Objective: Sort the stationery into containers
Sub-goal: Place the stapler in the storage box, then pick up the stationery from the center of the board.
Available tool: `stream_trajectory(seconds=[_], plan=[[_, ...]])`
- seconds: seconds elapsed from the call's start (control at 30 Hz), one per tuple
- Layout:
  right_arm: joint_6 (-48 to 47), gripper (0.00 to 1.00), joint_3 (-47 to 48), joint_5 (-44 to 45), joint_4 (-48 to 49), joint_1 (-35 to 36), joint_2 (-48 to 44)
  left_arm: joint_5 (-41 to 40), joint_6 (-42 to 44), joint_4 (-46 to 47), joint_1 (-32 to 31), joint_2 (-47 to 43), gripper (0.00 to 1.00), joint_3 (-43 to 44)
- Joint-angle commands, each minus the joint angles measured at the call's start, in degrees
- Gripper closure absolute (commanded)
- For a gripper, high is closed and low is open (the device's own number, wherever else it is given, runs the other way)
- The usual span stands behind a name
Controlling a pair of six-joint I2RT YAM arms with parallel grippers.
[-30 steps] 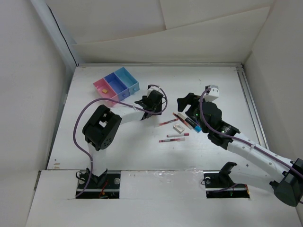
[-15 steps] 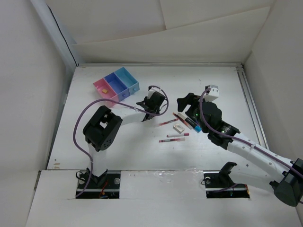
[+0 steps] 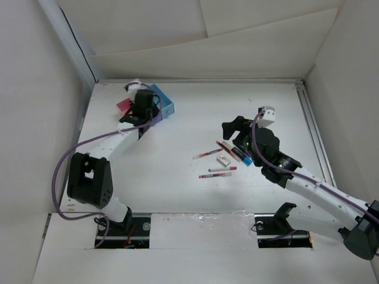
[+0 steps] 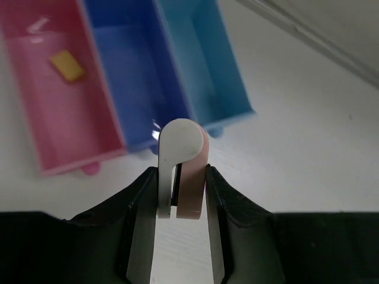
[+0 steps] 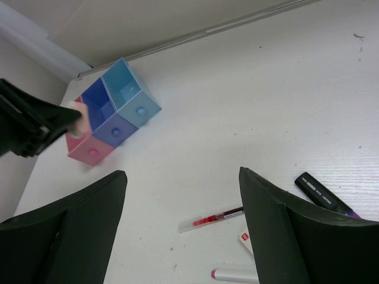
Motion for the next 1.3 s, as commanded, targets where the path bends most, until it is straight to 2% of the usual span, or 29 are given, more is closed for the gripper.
stream_trajectory(seconds=[0.0, 0.13, 0.2, 0.37, 0.53, 0.57, 0.6, 0.67, 0.77, 0.9, 1.03, 1.07, 1.13, 1.17, 1.2, 1.27], plan=[[-0.04, 0.18, 0.97, -1.52, 1.13, -0.27, -1.03, 0.73, -6.14, 2.42, 8.01, -4.23, 0.91, -3.65], [-0.04, 0.19, 0.97, -2.14, 1.13, -0.27, -1.03, -0.16, -9.23, 3.74, 13.74, -3.19, 0.9, -4.19], [-0.04, 0.19, 0.97, -2.14, 1.13, -0.27, -1.03, -3.14, -10.02, 2.7, 15.07, -0.81, 0.88, -2.09], [-0.04, 0.19, 0.97, -2.67, 1.13, -0.27, -1.03, -5.08, -10.54, 2.77, 15.6, 3.14, 0.86, -0.32], [-0.04, 0.19, 0.97, -3.2, 1.13, -0.27, -0.5, -6.57, -10.02, 1.55, 15.6, 6.22, 0.77, 3.09], [-0.04, 0.19, 0.97, -3.2, 1.13, -0.27, -0.5, -7.1, -10.02, 1.55, 15.6, 6.75, 0.74, 3.11], [-0.04, 0.19, 0.97, -3.2, 1.13, -0.27, -0.5, -7.1, -10.02, 1.55, 15.6, 6.75, 0.6, 3.11], [-0.04, 0.19, 0.97, -3.2, 1.13, -0.27, -0.5, -7.1, -10.02, 1.55, 15.6, 6.75, 0.45, 3.11], [-0.04, 0.18, 0.97, -3.2, 1.13, -0.27, 0.03, -6.49, -10.02, 2.95, 15.6, 6.05, 0.32, 1.88], [-0.04, 0.18, 0.97, -2.67, 1.13, -0.27, 0.03, -4.9, -9.49, 5.31, 15.08, 1.5, 0.32, 0.21], [-0.04, 0.2, 0.97, -1.53, 1.13, -0.27, -0.5, -2.98, -5.9, 7.61, 10.26, -3.86, 0.43, -1.9], [-0.04, 0.26, 0.97, -1.53, 1.13, -0.27, -1.02, -2.01, -4.93, 8.22, 8.76, -4.67, 0.46, -1.9], [-0.04, 0.35, 0.97, 0.13, 1.13, -0.27, -1.55, 0.79, -3.26, 9.01, 4.81, -6.07, 0.57, -3.48], [-0.04, 0.43, 0.36, 1.01, 1.13, -0.27, -1.56, 1.59, -0.03, 9.54, 0.0, -6.08, 0.64, -3.49], [0.57, 0.65, 0.35, 1.89, 1.13, -0.27, -2.08, 1.6, 0.96, 8.85, -2.83, -6.08, 0.68, -4.01], [1.18, 0.75, -0.17, 5.23, 0.51, -0.27, -2.7, 2.9, 1.93, 8.31, -9.84, -5.47, 0.76, -5.15]])
